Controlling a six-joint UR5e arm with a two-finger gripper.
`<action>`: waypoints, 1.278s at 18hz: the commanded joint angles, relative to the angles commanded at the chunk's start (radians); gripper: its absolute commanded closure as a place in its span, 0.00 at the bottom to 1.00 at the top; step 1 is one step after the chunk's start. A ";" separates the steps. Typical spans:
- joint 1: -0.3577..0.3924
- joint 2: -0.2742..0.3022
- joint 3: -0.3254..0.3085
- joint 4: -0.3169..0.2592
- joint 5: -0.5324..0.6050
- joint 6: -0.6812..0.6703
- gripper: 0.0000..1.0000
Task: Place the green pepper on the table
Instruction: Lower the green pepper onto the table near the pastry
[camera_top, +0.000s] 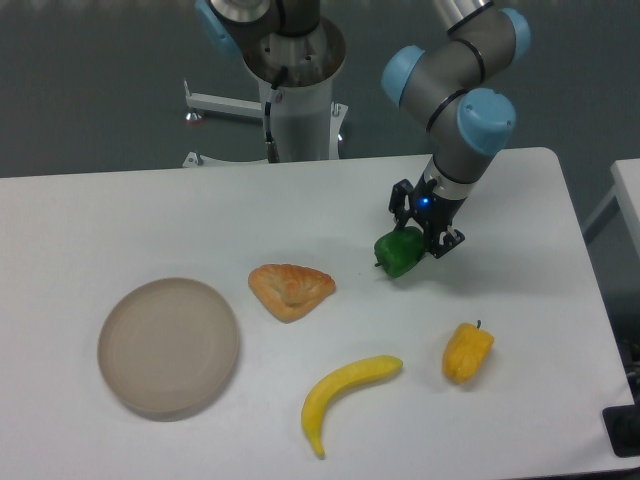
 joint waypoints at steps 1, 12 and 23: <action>-0.003 0.000 0.000 -0.002 0.000 0.000 0.73; -0.011 -0.006 0.002 -0.003 -0.017 -0.074 0.73; -0.012 -0.014 -0.002 -0.003 -0.012 -0.075 0.72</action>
